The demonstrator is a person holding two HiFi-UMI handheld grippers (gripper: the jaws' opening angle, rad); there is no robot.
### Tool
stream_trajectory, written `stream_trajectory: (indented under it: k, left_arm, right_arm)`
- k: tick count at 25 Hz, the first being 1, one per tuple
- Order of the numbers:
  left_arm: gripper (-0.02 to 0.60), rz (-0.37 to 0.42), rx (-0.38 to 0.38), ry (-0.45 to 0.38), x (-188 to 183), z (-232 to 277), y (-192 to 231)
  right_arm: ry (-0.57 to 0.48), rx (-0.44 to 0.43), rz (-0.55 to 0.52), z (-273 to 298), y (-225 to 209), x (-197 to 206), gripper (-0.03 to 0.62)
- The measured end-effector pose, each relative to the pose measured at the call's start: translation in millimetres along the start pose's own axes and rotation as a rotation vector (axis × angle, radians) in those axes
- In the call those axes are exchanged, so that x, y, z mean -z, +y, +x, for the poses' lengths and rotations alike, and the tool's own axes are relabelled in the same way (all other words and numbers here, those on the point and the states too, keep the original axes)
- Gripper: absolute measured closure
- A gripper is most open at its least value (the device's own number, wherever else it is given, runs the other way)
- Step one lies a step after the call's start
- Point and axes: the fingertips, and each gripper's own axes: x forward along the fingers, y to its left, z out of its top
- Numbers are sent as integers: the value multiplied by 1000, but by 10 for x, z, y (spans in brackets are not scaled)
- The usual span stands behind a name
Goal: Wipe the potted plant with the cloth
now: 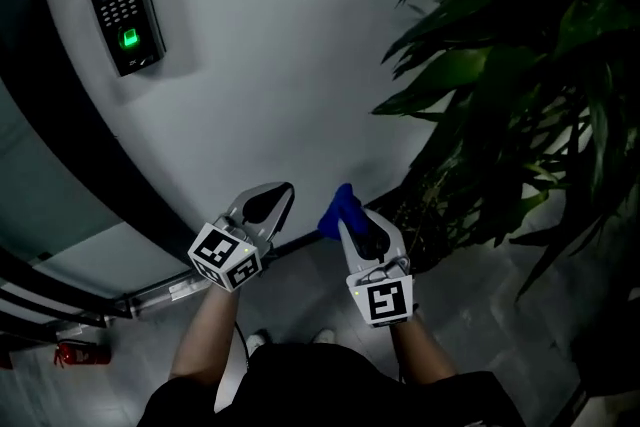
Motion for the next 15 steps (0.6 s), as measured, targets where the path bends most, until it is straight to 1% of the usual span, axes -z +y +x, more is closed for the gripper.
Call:
stream_trajectory:
  k: [5,9,12,15]
  left_arm:
    - [575,-27,238,30,169,623,-295]
    - [575,-29,423,29,99,1063,-560]
    - [575,-19,539,25,35,1340,-793]
    - [575,-16,633,26,16,1552,-1041]
  right_arm:
    - [70,199,0,-268,-316,136,490]
    - [124,363,10,-520,-490,128,490]
    - [163,483,4,-767,-591,98,490]
    - [196,611,-13,-1068,-721,64,490]
